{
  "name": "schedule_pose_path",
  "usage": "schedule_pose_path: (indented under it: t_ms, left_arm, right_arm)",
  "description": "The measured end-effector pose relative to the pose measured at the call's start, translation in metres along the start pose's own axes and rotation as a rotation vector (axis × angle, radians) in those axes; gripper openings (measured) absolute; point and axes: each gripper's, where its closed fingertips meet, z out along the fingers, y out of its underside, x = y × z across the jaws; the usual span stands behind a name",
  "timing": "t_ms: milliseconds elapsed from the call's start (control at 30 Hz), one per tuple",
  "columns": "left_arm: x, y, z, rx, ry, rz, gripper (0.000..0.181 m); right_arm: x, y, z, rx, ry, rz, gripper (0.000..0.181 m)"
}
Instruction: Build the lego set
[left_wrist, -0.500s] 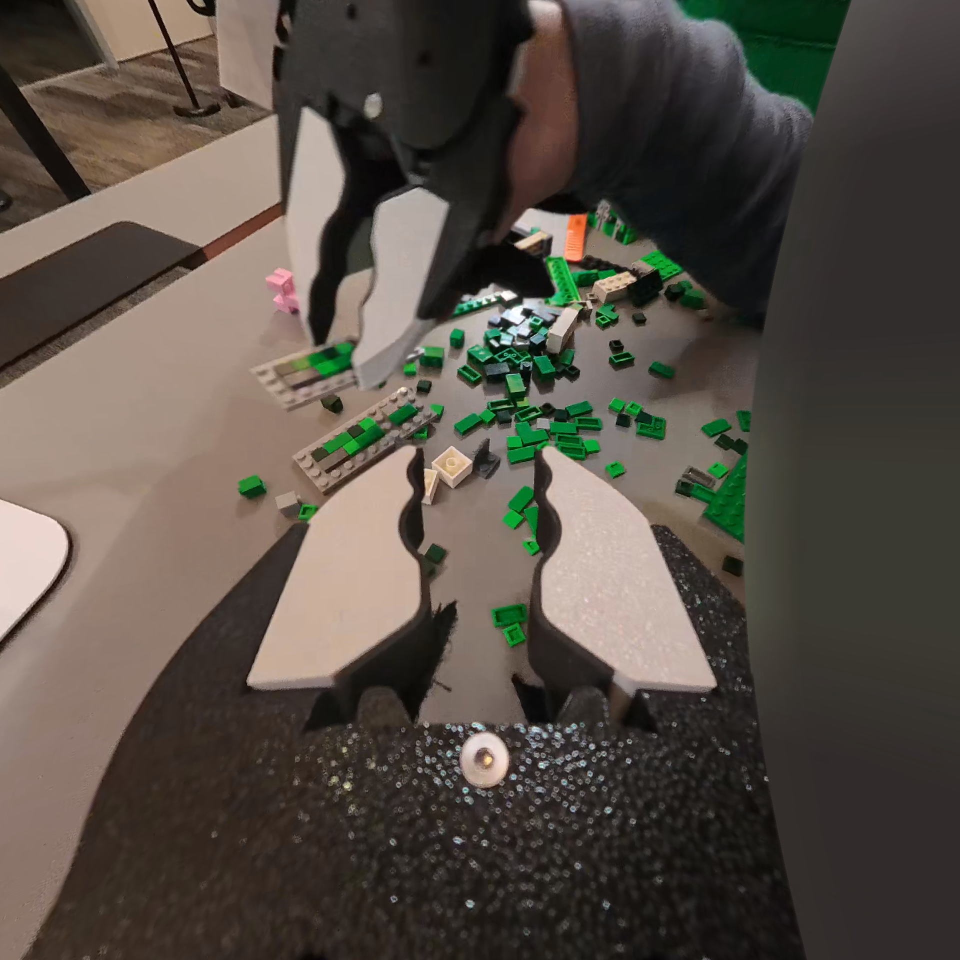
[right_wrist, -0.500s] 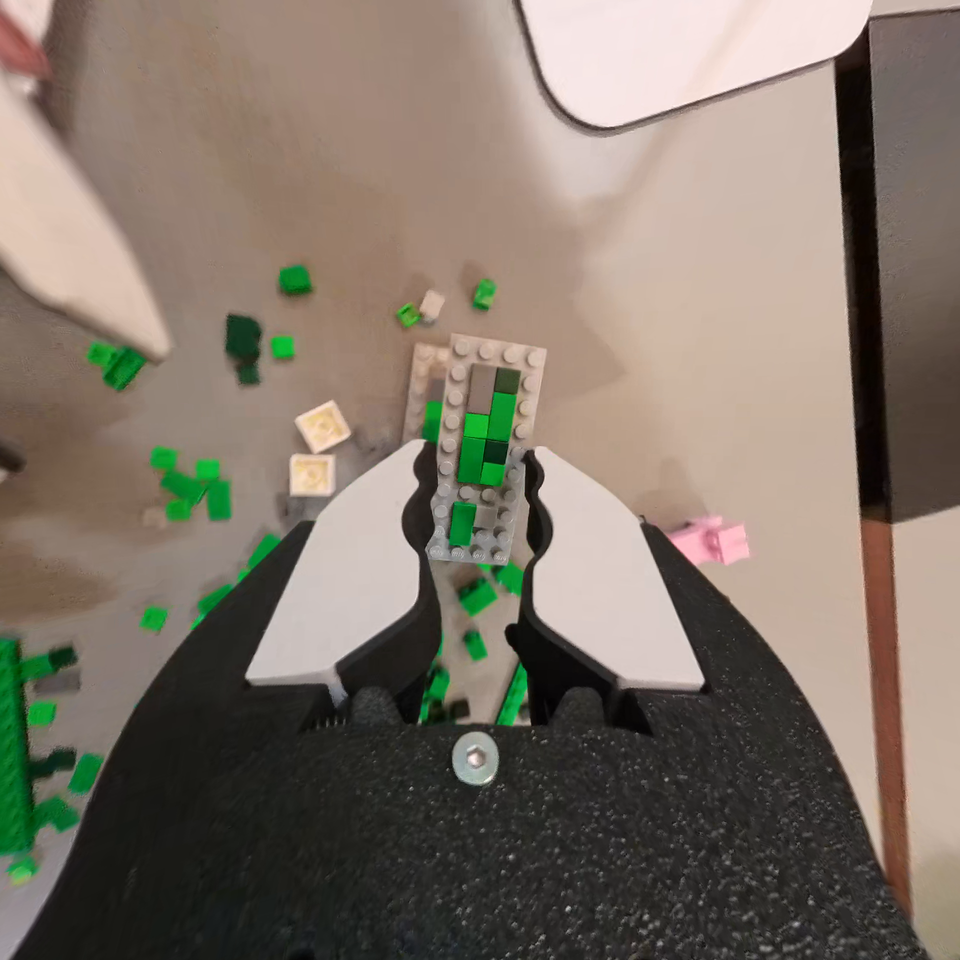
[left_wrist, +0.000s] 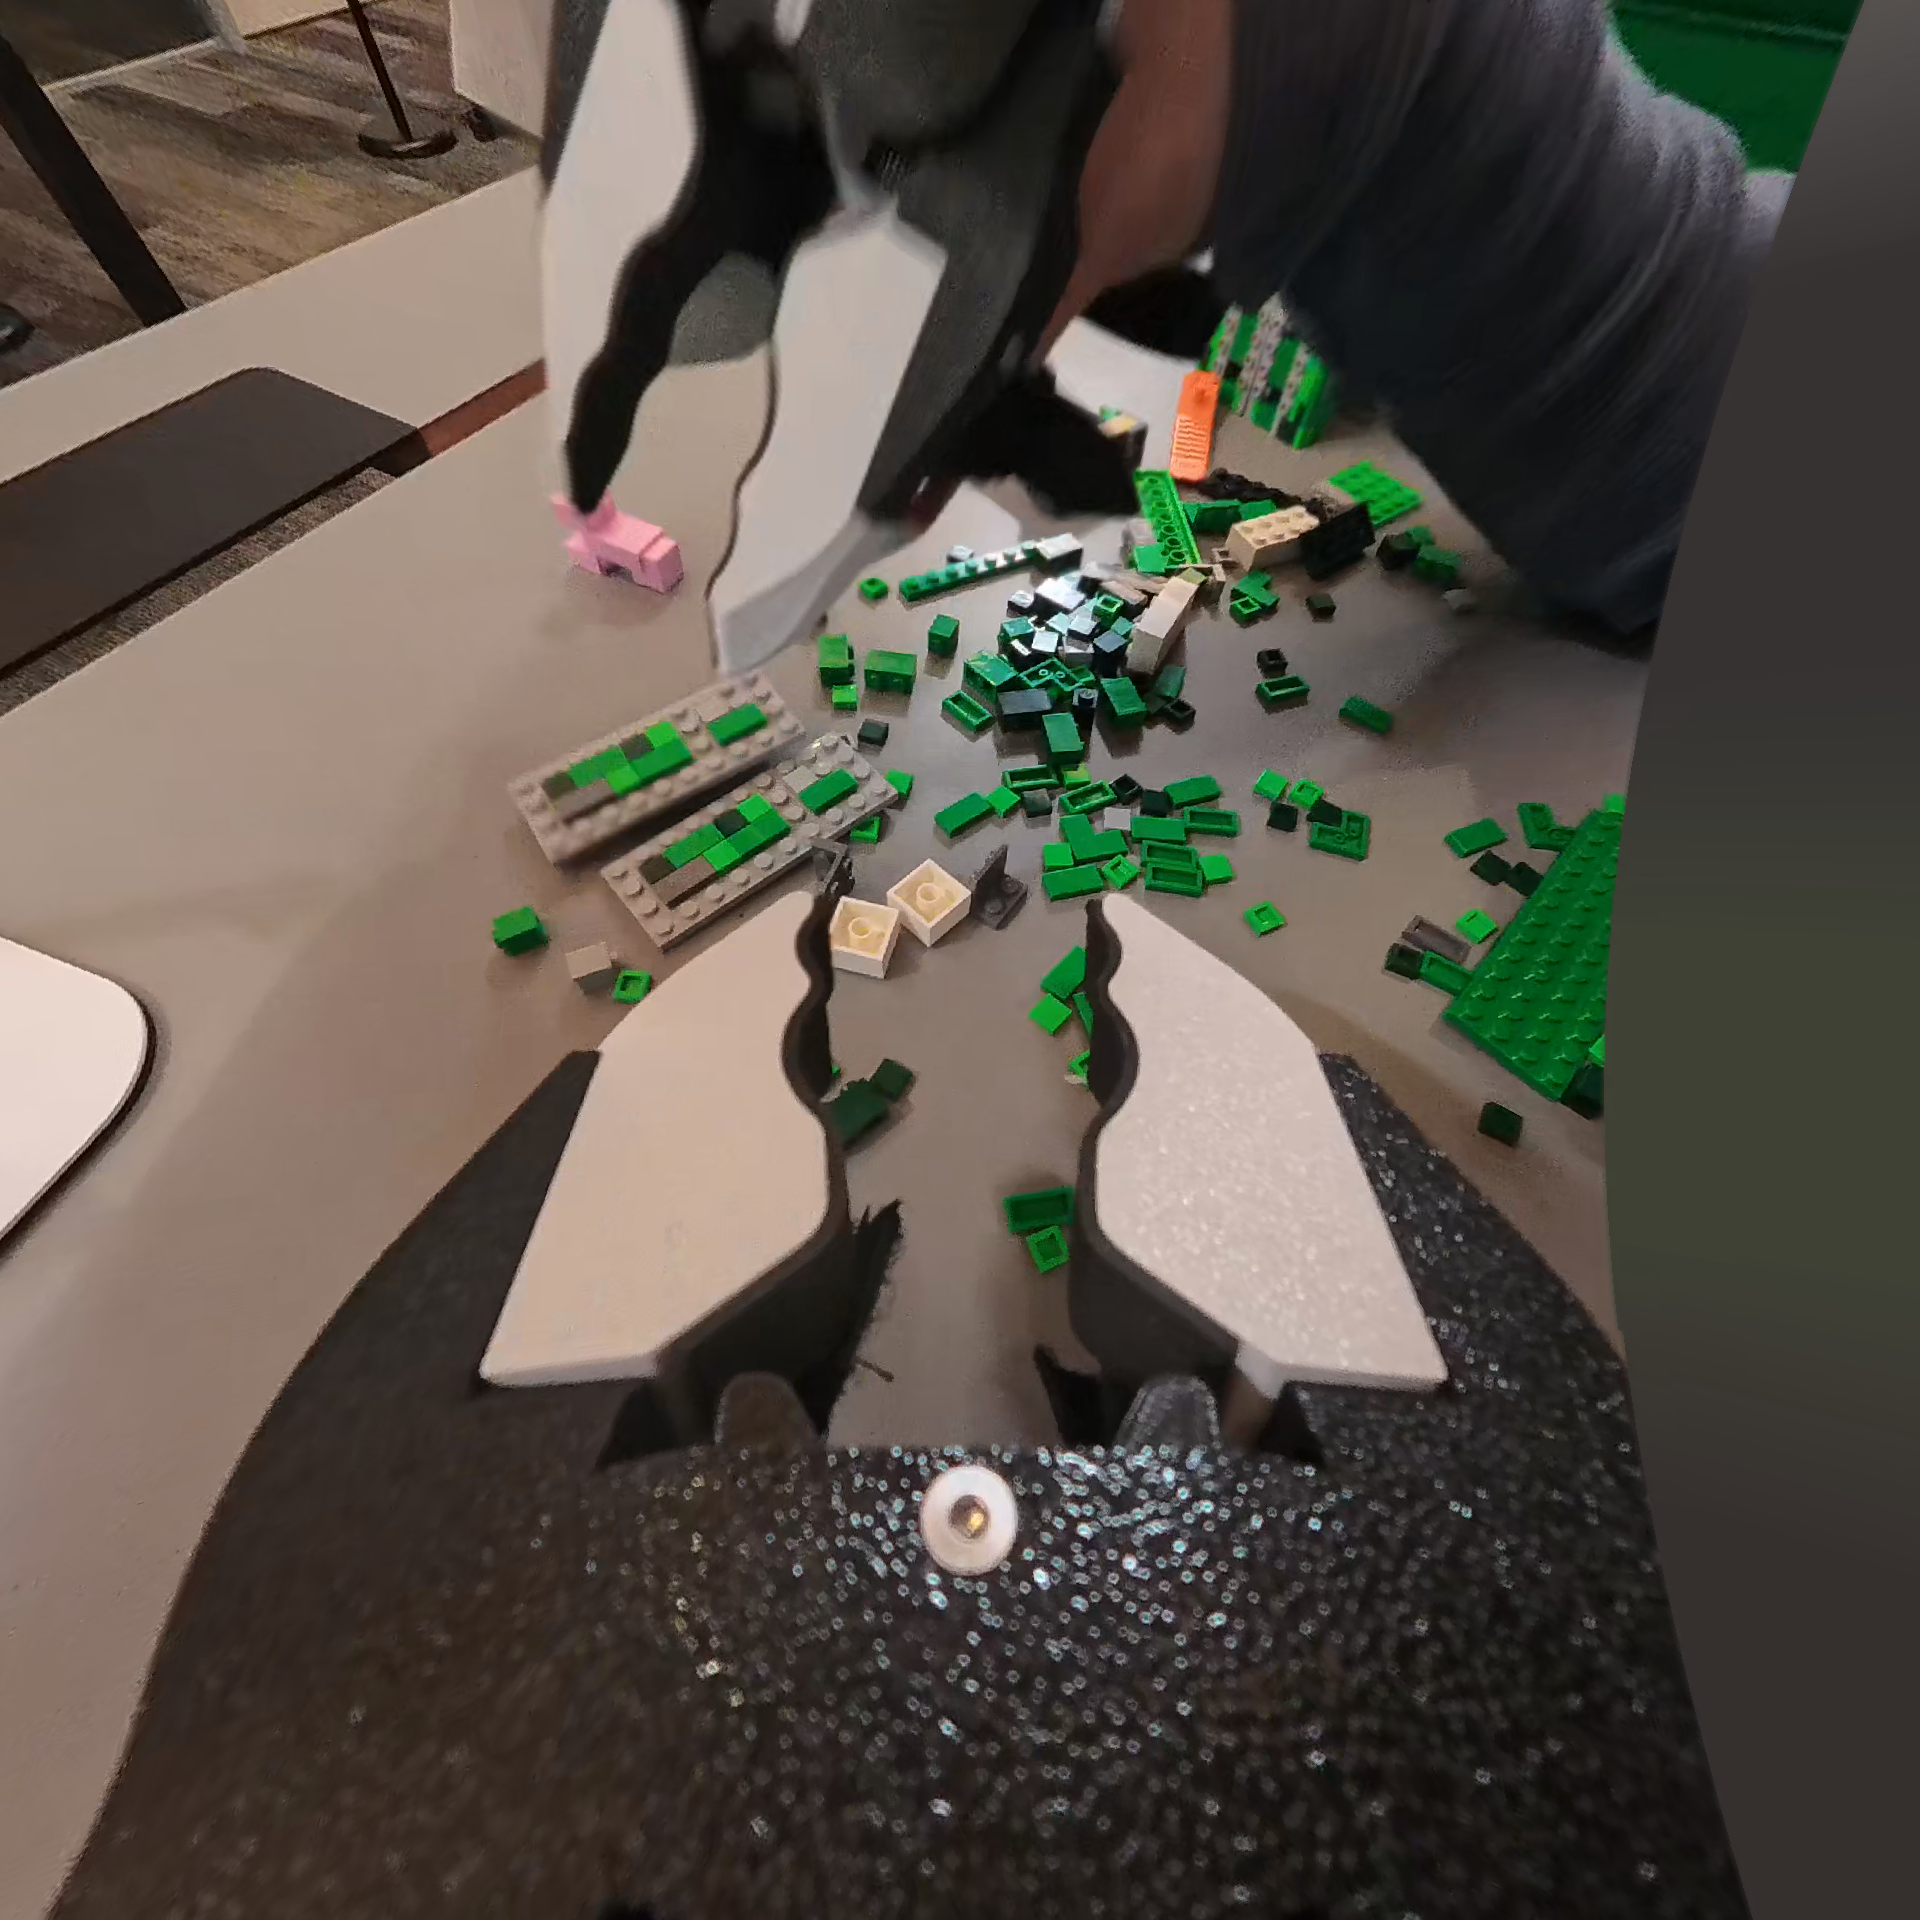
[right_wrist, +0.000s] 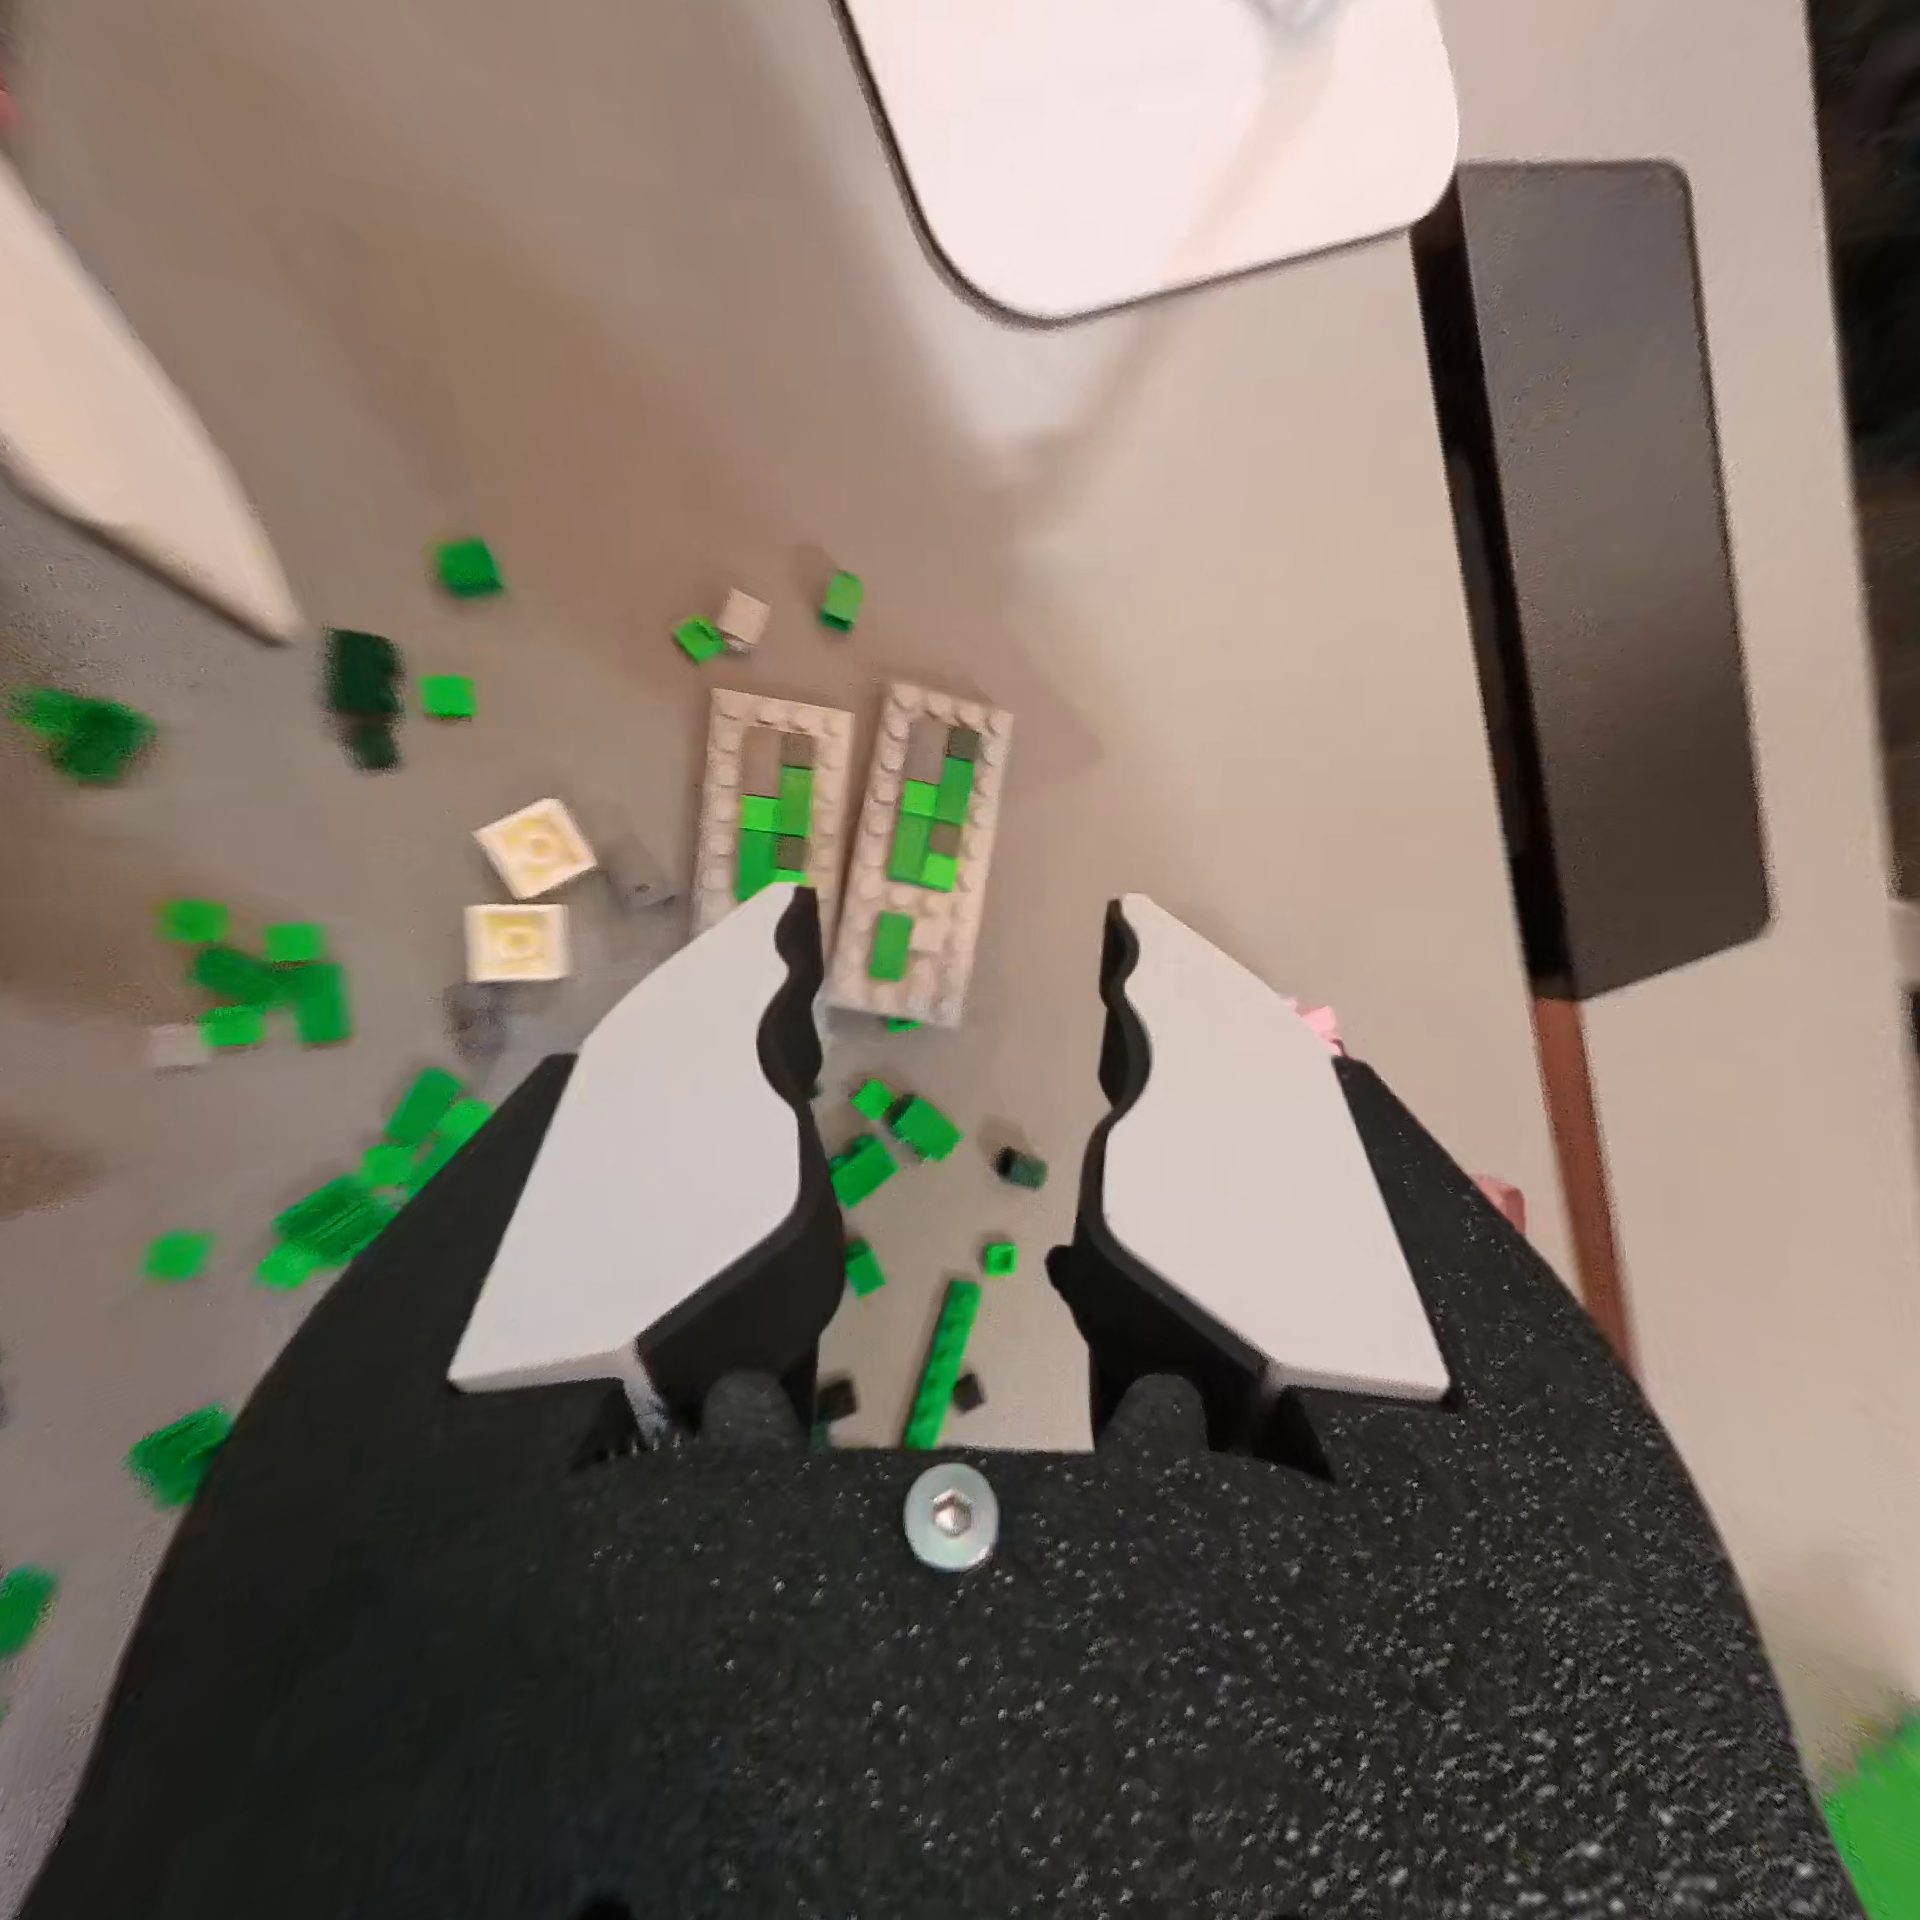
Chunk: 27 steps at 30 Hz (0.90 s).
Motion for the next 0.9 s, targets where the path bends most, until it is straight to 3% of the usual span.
schedule_pose_path:
  t_ms: [67,133,233,367,433,567,700,833,900]
  left_arm:
    - [0.001,-0.003,-0.001,0.015,-0.001,0.007,0.046]
    - [0.003,-0.005,0.000,0.027,0.005,0.016,0.044]
    - [0.008,-0.005,0.004,0.029,0.016,0.038,0.043]
    - [0.013,-0.005,0.010,0.036,0.030,0.044,0.042]
    - [0.016,-0.007,0.014,0.052,0.035,0.041,0.042]
    - [0.019,-0.010,0.022,0.076,0.015,0.050,0.040]
    - [0.027,-0.010,0.025,0.095,0.070,0.019,0.039]
    - [0.038,-0.014,0.027,0.130,0.179,-0.053,0.044]
    - [0.039,-0.014,0.028,0.129,0.175,-0.034,0.043]
  right_arm:
    - [-0.003,0.004,-0.017,0.019,-0.069,0.038,0.033]
    - [0.005,0.007,-0.030,0.012,-0.006,0.014,0.000]
    - [0.012,-0.001,-0.073,0.051,0.129,-0.022,0.000]
    - [0.017,0.002,-0.158,0.275,0.330,0.110,0.000]
    - [0.014,0.029,-0.170,0.313,0.399,0.197,0.000]
    - [-0.021,0.123,-0.147,0.200,0.464,0.362,0.000]
    - [-0.061,0.190,-0.155,0.152,0.481,0.551,0.000]
    - [-0.075,0.222,-0.193,0.066,0.565,0.547,0.000]
    - [-0.074,0.220,-0.219,0.116,0.624,0.522,0.017]
